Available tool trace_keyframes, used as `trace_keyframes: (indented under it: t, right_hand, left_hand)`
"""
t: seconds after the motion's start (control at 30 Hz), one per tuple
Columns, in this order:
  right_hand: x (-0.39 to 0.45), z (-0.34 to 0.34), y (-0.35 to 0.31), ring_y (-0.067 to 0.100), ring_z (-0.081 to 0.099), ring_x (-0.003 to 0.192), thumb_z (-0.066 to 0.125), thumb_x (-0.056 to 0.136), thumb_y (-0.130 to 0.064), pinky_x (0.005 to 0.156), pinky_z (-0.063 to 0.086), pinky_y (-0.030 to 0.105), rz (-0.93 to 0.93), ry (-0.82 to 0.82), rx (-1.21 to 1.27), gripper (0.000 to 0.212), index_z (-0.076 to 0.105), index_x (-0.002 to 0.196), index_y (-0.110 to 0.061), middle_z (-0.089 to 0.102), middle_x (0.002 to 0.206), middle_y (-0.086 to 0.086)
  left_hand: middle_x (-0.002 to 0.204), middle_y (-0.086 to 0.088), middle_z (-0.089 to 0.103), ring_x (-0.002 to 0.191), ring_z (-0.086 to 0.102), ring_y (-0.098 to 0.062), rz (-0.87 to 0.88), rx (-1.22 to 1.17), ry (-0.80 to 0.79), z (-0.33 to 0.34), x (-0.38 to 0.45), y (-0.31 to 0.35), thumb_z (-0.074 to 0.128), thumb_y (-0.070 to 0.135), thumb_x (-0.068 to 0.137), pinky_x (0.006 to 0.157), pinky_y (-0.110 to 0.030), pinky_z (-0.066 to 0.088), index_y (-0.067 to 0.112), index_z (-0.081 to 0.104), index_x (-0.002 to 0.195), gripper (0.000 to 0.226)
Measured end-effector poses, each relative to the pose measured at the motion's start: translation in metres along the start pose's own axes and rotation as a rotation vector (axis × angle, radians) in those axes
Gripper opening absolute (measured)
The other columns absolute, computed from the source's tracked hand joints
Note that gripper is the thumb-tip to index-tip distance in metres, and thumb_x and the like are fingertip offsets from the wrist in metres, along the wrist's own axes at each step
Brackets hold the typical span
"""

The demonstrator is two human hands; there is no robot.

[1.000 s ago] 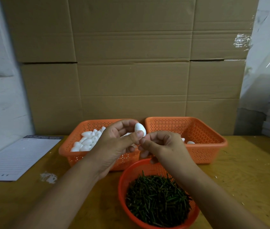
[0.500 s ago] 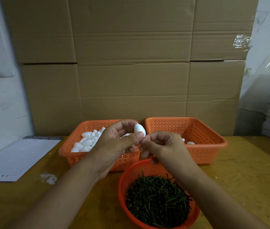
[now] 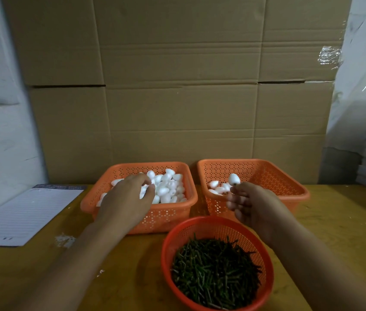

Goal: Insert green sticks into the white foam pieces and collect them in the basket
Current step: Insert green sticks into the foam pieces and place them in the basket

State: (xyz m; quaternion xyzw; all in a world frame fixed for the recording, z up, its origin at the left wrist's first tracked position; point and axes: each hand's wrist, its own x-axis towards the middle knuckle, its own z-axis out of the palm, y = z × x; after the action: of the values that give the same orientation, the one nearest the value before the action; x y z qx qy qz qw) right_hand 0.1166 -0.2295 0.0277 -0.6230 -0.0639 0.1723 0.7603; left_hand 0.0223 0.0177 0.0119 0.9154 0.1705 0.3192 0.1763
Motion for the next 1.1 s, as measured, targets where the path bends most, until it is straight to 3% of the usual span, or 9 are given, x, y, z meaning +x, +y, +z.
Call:
trace_keyframes:
  t: [0.1,0.17,0.27,0.4,0.5,0.57,0.83,1.03,1.1]
  right_hand:
    - [0.004,-0.003,0.003,0.011,0.066,0.055,0.054,0.097,-0.016,0.045,0.048,0.021,-0.038,0.023,0.066,0.019,0.065,0.108,-0.005,0.072,0.07,0.003]
    - [0.004,-0.004,0.002,0.011,0.066,0.057,0.052,0.098,-0.018,0.046,0.049,0.022,-0.085,0.023,0.103,0.02,0.063,0.109,-0.006,0.073,0.073,0.003]
    - [0.003,-0.001,0.001,0.013,0.067,0.06,0.05,0.097,-0.016,0.049,0.049,0.024,-0.113,0.001,0.085,0.019,0.063,0.106,-0.007,0.074,0.075,0.004]
    - [-0.001,0.004,0.001,0.014,0.066,0.061,0.05,0.098,-0.017,0.047,0.049,0.023,-0.126,-0.045,0.04,0.016,0.062,0.108,-0.012,0.073,0.075,0.004]
    - [-0.002,0.006,0.002,0.015,0.066,0.063,0.048,0.099,-0.016,0.049,0.049,0.024,-0.142,-0.062,0.012,0.017,0.062,0.108,-0.014,0.072,0.076,0.005]
    - [-0.002,0.007,0.002,0.015,0.066,0.064,0.046,0.1,-0.015,0.05,0.049,0.024,-0.145,-0.07,0.003,0.019,0.062,0.109,-0.016,0.072,0.076,0.005]
    - [-0.002,0.008,0.005,0.015,0.066,0.065,0.044,0.1,-0.014,0.052,0.048,0.025,-0.163,-0.107,-0.009,0.022,0.061,0.112,-0.016,0.072,0.075,0.004]
    - [-0.002,0.009,0.006,0.016,0.066,0.066,0.044,0.1,-0.013,0.052,0.048,0.025,-0.163,-0.116,-0.009,0.023,0.061,0.114,-0.016,0.072,0.076,0.004]
    - [-0.002,0.009,0.005,0.016,0.066,0.066,0.044,0.1,-0.013,0.053,0.048,0.025,-0.161,-0.112,-0.006,0.023,0.061,0.115,-0.016,0.072,0.076,0.005]
  left_hand:
    - [0.092,0.007,0.064,0.086,0.06,-0.017,-0.091,0.143,-0.091,0.003,-0.001,-0.004,0.041,0.046,0.101,0.071,-0.033,0.046,0.027,0.067,0.106,0.033]
    - [0.085,0.006,0.061,0.085,0.058,-0.018,-0.122,0.198,-0.131,0.003,-0.001,-0.004,0.033,0.051,0.101,0.073,-0.034,0.044,0.028,0.066,0.102,0.04]
    - [0.106,-0.001,0.07,0.095,0.058,-0.02,-0.15,0.283,-0.21,0.001,0.003,-0.01,0.018,0.059,0.1,0.086,-0.037,0.045,0.026,0.068,0.106,0.061]
    - [0.148,-0.005,0.053,0.133,0.05,-0.023,-0.191,0.316,-0.361,-0.006,0.009,-0.023,0.0,0.069,0.094,0.11,-0.045,0.038,0.027,0.047,0.149,0.084]
    - [0.165,0.005,0.026,0.147,0.033,-0.021,-0.167,0.307,-0.407,-0.008,0.01,-0.027,-0.002,0.073,0.091,0.118,-0.044,0.028,0.035,0.019,0.159,0.08]
    - [0.167,0.008,0.017,0.149,0.029,-0.024,-0.16,0.299,-0.429,-0.008,0.01,-0.028,-0.002,0.076,0.089,0.12,-0.045,0.025,0.039,0.012,0.159,0.08]
    - [0.168,0.012,0.007,0.152,0.024,-0.021,-0.17,0.272,-0.442,-0.005,0.012,-0.033,0.002,0.079,0.088,0.122,-0.044,0.021,0.041,0.003,0.159,0.08]
    - [0.167,0.016,0.002,0.152,0.02,-0.016,-0.166,0.249,-0.435,-0.004,0.013,-0.032,0.006,0.071,0.096,0.122,-0.043,0.021,0.039,0.005,0.159,0.072]
    - [0.167,0.012,0.009,0.151,0.026,-0.018,-0.184,0.266,-0.422,-0.003,0.013,-0.031,0.006,0.067,0.098,0.12,-0.042,0.024,0.036,0.01,0.16,0.069]
